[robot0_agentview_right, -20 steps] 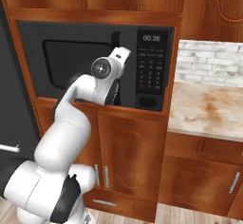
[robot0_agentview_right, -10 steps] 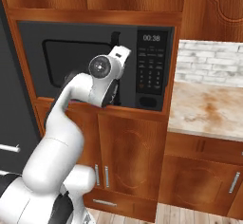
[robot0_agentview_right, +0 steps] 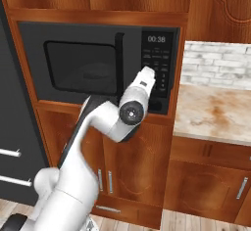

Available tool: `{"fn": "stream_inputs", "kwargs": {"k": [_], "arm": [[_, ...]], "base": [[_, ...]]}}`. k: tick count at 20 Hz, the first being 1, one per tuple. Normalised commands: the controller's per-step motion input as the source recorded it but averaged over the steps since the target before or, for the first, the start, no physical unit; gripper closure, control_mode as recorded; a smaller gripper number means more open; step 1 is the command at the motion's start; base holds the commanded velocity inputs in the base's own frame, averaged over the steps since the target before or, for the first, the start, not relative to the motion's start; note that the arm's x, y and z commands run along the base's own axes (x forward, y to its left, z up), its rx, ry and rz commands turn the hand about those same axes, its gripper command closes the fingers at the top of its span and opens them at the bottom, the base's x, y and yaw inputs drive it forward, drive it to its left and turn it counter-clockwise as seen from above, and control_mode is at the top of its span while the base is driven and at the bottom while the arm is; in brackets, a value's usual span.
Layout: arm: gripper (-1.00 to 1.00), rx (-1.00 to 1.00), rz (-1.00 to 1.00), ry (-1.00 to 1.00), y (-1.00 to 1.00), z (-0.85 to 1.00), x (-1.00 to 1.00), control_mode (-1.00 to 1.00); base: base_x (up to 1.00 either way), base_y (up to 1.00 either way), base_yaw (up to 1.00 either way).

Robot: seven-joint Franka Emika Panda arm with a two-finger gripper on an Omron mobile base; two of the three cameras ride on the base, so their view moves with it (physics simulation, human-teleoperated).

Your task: Pick the squash from the sink and place it in the bowl. Then pick the bowl and place it in the microwave. Then close the microwave door and press the start button.

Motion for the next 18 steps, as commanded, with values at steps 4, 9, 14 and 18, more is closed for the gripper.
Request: {"fn": "stream_inputs", "kwargs": {"k": [4, 9, 14, 18], "arm": [[-1.00, -0.11, 0.26, -0.28, -0.77, -0.02, -0.45, -1.00], [1.00, -0.12, 0.07, -0.09, -0.16, -0.08, -0.14, -1.00], [1.00, -0.04, 0.00, 0.00, 0.00, -0.01, 0.14, -1.00], [1.00, -0.02, 0.00, 0.00, 0.00, -0.11, 0.43, -1.00]], "base": [[0.00, 0.00, 0.00], [0.00, 0.00, 0.00], [0.00, 0.00, 0.00], [0.00, 0.00, 0.00]]}}
